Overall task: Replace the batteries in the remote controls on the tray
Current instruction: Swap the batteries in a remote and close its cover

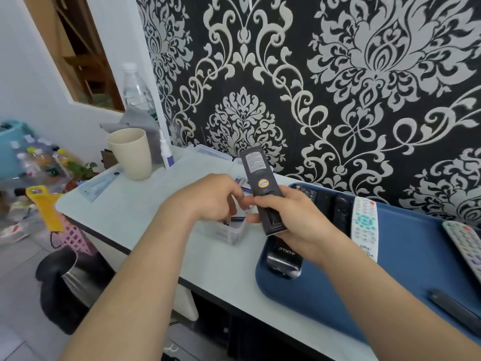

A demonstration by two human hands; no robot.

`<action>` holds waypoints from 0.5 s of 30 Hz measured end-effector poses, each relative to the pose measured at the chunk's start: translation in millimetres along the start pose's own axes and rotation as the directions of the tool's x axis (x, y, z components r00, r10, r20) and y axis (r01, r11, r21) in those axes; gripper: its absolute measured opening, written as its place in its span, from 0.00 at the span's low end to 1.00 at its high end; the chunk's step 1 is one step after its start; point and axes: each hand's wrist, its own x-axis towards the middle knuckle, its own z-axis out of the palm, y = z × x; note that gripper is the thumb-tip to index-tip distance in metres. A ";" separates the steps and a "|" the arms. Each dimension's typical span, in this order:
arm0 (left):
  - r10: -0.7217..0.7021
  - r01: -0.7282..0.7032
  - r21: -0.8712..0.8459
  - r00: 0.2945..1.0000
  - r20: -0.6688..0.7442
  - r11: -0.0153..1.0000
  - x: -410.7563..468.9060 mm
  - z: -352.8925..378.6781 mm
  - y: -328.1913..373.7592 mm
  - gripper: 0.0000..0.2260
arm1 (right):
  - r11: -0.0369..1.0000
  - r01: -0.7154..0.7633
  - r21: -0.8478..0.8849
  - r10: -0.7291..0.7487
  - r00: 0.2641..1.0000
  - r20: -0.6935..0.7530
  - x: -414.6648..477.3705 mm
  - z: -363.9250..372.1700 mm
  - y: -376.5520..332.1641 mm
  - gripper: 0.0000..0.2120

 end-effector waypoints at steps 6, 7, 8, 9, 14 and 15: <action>0.035 -0.047 0.154 0.996 0.078 0.987 3.2 1.8 11.8 0.12 | 0.999 0.015 0.037 -0.014 0.999 -0.042 4.0 -1.0 0.2 0.14; 0.033 -0.048 0.172 0.996 0.084 0.984 5.4 5.4 13.7 0.12 | 0.999 0.022 0.041 -0.020 0.999 -0.048 5.1 -0.1 1.0 0.13; 0.038 -0.054 0.194 0.996 0.085 0.979 7.0 7.1 16.4 0.13 | 0.999 0.029 0.041 -0.027 0.998 -0.063 5.3 0.4 1.0 0.11; 0.046 -0.063 0.214 0.995 0.087 0.975 8.7 8.7 17.7 0.13 | 0.999 0.035 0.032 -0.032 0.996 -0.079 6.0 1.1 1.9 0.10; 0.061 -0.066 0.231 0.998 0.028 0.971 14.2 14.6 16.9 0.16 | 0.999 0.025 -0.026 -0.028 0.992 -0.126 7.1 -3.4 7.3 0.06; 0.051 -0.046 0.221 0.999 -0.014 0.974 15.6 15.9 13.4 0.17 | 0.999 0.023 -0.022 -0.026 0.990 -0.137 7.4 -5.8 7.5 0.06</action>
